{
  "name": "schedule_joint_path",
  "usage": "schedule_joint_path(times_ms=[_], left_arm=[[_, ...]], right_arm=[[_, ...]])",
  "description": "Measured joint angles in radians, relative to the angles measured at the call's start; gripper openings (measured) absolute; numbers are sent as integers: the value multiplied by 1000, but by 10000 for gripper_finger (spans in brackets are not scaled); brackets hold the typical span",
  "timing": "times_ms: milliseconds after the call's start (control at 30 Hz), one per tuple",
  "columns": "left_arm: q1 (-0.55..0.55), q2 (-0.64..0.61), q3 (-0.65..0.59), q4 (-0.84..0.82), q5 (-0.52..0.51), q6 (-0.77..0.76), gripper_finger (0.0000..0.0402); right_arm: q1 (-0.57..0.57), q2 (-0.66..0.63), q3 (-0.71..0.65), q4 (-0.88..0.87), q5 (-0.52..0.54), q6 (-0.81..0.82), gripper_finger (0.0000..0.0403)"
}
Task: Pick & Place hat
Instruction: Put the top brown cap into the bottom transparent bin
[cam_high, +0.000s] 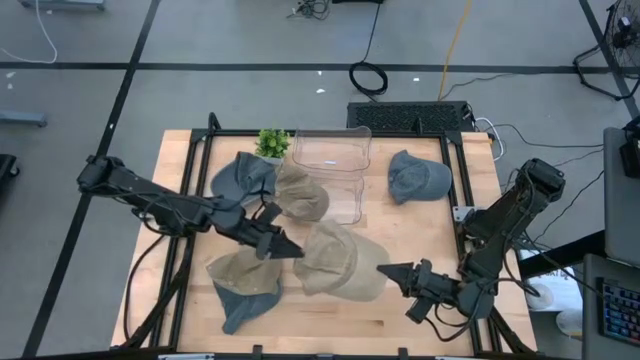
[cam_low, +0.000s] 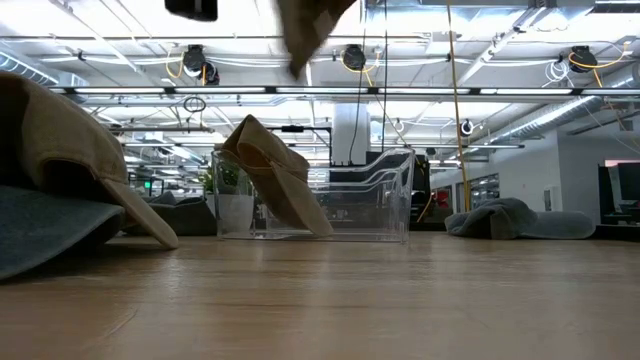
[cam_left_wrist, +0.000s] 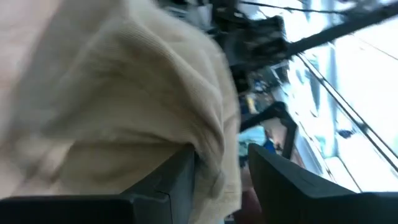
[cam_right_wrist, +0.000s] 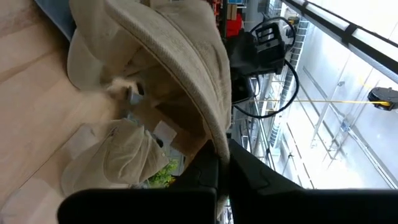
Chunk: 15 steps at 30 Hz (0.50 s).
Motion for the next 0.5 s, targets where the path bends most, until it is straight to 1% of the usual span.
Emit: schedule_joint_path(times_ms=[233,367,433,500], left_arm=[[0,2,0,-99,-11,-26,157],[0,2,0,-103,-4,-29,155],[0,2,0,-115,-2,-31,143],[0,2,0,-135,-2,-31,116]], right_arm=[[0,0,0,0,0,-6,0],[-1,0,0,0,0,-7,0],[-1,0,0,0,0,-8,0],[-1,0,0,0,0,-8,0]])
